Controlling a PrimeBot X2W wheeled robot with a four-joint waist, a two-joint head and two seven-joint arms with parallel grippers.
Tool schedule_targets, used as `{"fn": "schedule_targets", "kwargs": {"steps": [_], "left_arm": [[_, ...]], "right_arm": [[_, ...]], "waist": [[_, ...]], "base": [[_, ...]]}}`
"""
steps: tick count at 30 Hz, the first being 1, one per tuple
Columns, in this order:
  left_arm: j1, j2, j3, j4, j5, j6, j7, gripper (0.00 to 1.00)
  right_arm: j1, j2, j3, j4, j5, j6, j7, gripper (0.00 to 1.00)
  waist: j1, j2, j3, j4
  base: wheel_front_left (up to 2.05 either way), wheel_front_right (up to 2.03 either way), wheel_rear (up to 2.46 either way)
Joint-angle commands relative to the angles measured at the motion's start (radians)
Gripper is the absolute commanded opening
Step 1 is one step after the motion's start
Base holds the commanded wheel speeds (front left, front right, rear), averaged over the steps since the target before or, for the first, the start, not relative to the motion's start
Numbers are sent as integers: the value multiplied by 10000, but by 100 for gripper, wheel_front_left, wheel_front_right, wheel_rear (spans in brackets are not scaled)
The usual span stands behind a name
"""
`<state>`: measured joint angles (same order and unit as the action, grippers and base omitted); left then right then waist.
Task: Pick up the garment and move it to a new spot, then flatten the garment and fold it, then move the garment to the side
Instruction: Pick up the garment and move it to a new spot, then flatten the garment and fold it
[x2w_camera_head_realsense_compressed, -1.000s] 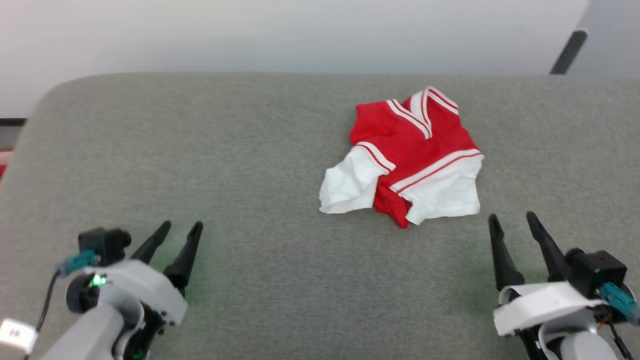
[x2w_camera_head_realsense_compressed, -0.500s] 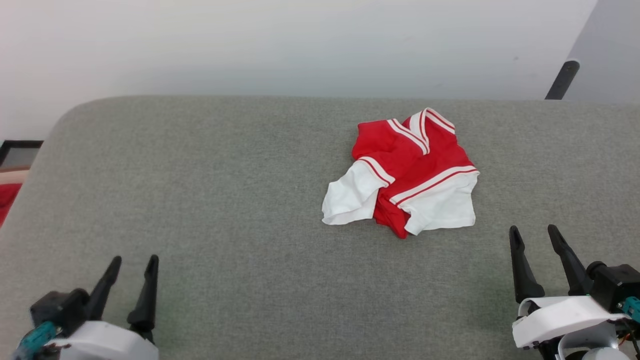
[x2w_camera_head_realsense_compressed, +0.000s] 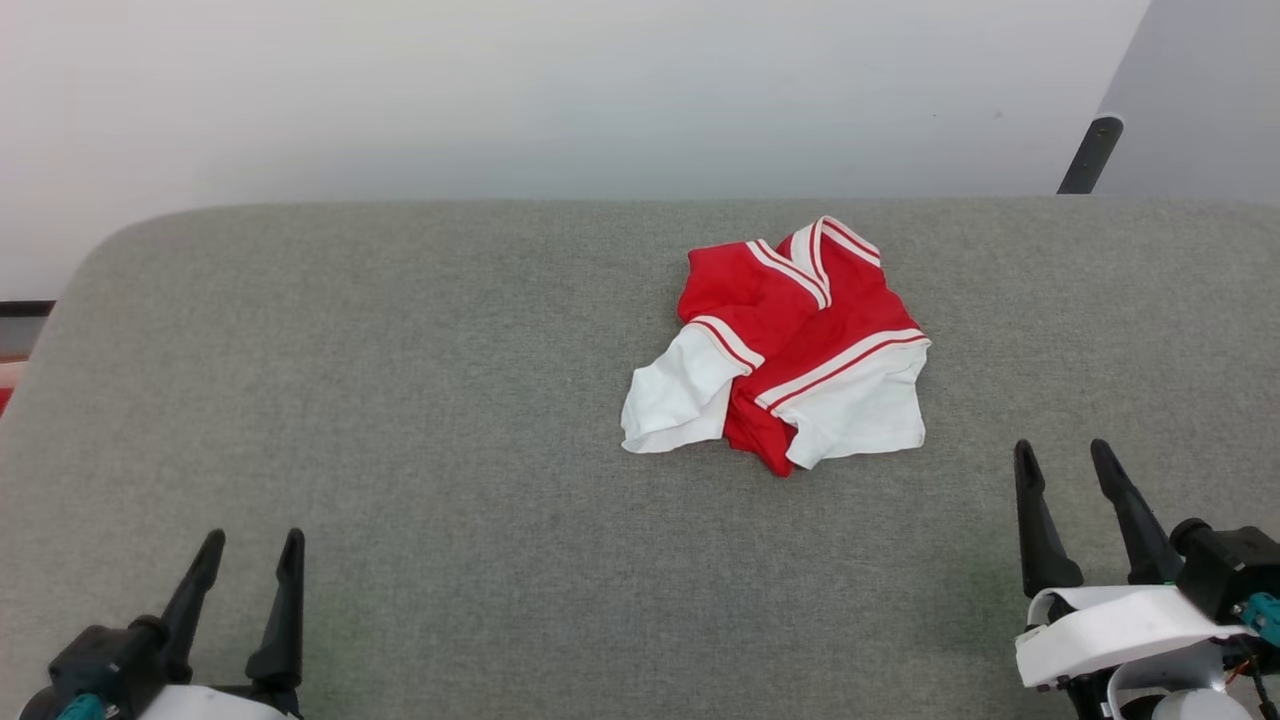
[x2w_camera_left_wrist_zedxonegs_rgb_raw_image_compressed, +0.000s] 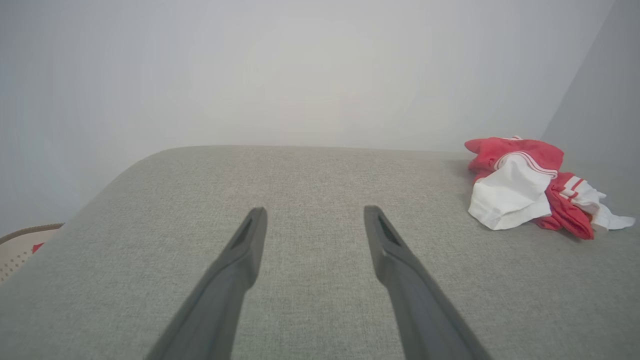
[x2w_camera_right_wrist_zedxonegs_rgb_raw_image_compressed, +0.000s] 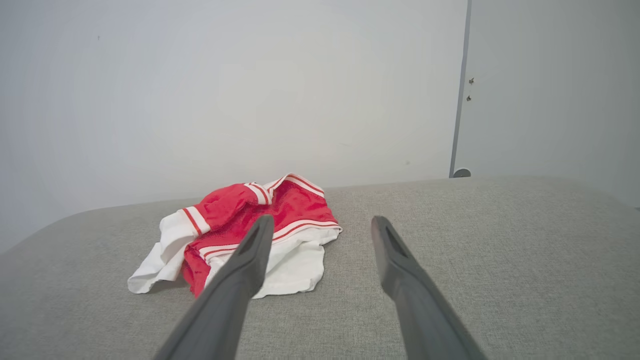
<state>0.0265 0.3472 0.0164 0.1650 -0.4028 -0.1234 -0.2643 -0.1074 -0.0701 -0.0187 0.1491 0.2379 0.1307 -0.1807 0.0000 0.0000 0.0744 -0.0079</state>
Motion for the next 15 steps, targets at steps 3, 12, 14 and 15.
{"fn": "schedule_targets", "kwargs": {"steps": [3,12,14,15], "left_arm": [[90,-114,103,114,159,-63,6,100],[13,-292,153,122,275,-86,6,100],[10,-306,119,93,263,-88,6,100],[17,-312,100,70,253,-84,6,100]], "right_arm": [[-48,55,52,115,66,1,-79,100],[-127,87,53,125,-24,1,-86,100],[-138,94,48,128,-36,1,-69,100],[-144,97,51,139,-41,1,-63,100]], "waist": [[0,0,-3,-28],[0,0,36,9],[0,0,44,20],[0,0,48,22]], "base": [[0,0,0],[0,0,0],[0,0,0],[0,0,0]]}}
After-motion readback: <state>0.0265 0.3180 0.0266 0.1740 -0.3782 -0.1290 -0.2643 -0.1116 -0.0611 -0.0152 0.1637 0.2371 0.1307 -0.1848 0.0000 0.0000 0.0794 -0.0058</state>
